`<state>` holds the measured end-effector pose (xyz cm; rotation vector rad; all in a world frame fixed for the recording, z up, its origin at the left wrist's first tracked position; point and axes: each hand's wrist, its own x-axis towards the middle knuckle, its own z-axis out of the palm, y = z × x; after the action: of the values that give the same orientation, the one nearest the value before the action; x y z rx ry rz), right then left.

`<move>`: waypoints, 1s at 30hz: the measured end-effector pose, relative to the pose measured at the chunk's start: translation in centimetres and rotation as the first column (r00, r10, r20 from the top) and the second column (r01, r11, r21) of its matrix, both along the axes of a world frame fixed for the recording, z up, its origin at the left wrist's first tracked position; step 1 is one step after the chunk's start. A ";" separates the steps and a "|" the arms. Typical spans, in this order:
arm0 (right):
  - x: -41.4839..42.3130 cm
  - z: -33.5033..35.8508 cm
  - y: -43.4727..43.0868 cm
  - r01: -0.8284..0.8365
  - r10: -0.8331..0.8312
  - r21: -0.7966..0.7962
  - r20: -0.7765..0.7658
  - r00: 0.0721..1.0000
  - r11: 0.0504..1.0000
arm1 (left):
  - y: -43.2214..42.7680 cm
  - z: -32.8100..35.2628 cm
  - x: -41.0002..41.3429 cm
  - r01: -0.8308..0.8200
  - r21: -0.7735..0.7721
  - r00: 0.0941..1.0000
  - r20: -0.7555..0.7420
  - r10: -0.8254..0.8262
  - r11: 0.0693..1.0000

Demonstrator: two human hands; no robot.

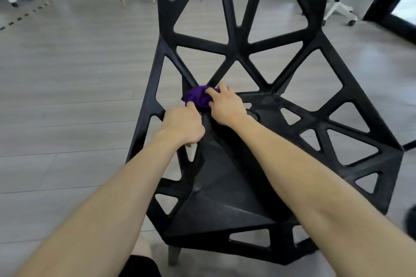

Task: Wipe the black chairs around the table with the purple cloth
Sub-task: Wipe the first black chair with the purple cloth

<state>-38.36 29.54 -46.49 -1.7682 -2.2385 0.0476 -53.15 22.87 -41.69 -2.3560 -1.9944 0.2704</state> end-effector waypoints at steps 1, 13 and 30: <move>0.4 0.0 -0.7 -0.032 0.032 0.000 0.004 0.999 0.999 | 0.0 0.0 0.0 -0.015 0.000 1.000 0.019 0.015 1.000; 1.1 0.4 -3.1 0.009 -0.009 -0.021 -0.018 1.000 1.000 | -4.4 0.5 -3.8 0.187 0.225 0.965 0.142 -0.222 0.956; -3.9 2.2 -6.6 -0.007 -0.002 -0.087 -0.102 0.995 0.996 | -9.3 -2.3 -10.2 -0.381 0.256 0.445 0.893 -0.066 0.888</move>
<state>-42.25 22.92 -44.31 -1.7642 -2.1974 0.2340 -63.36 13.57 -44.01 -2.1182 -2.2164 -1.6099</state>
